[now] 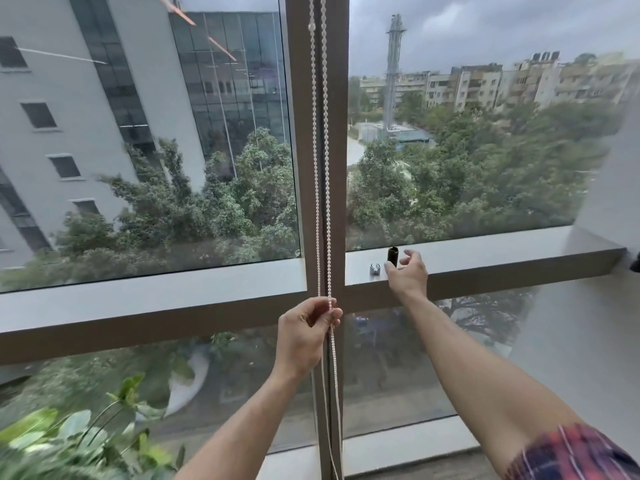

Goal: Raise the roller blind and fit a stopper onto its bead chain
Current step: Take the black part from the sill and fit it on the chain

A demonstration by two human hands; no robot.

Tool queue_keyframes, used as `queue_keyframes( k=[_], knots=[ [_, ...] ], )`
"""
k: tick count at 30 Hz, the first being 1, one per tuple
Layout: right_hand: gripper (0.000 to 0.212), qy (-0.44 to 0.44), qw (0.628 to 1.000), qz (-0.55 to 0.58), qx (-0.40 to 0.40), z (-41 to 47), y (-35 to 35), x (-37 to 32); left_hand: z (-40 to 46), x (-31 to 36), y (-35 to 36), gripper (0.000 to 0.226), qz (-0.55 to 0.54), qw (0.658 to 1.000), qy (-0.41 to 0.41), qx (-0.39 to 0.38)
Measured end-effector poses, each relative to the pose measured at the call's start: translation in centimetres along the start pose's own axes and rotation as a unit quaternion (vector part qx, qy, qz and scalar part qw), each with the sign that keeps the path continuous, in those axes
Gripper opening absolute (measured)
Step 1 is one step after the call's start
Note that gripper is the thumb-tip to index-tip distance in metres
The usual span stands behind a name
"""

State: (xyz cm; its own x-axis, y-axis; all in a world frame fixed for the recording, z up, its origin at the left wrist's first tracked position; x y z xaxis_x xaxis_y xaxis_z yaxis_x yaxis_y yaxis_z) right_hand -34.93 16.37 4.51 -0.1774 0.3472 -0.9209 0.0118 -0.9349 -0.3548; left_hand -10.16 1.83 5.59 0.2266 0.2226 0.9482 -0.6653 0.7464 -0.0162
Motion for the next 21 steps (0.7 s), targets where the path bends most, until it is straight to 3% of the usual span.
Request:
queue_keyframes(
  k=[7,15,21],
  knots=[
    [0.065,0.025,0.999,-0.027,-0.022,2.9,1.9,1.0,-2.8,-0.8,-0.5,0.038,0.055,0.997,0.038,0.034],
    [0.033,0.018,0.999,-0.044,-0.004,4.0,1.9,2.0,-3.7,-1.2,0.1,0.023,0.113,0.992,0.061,0.014],
    [0.028,-0.021,1.000,-0.021,0.002,2.1,1.3,2.0,-3.5,-1.4,0.9,0.023,0.115,0.991,0.065,-0.001]
  ],
)
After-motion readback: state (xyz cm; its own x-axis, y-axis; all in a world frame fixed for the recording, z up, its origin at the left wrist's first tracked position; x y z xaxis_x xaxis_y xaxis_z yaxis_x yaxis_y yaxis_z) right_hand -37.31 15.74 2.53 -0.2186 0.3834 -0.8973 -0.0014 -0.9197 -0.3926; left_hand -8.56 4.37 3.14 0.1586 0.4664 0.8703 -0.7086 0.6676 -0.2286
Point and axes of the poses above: each hand's wrist, its own z-axis towards the middle knuckle, its own y-axis out of the palm, x = y × z, the point moved 9 cm from there along z, towards the middle knuckle, and after that the axes turned 2 degrees about x, right-handed, at the moved point
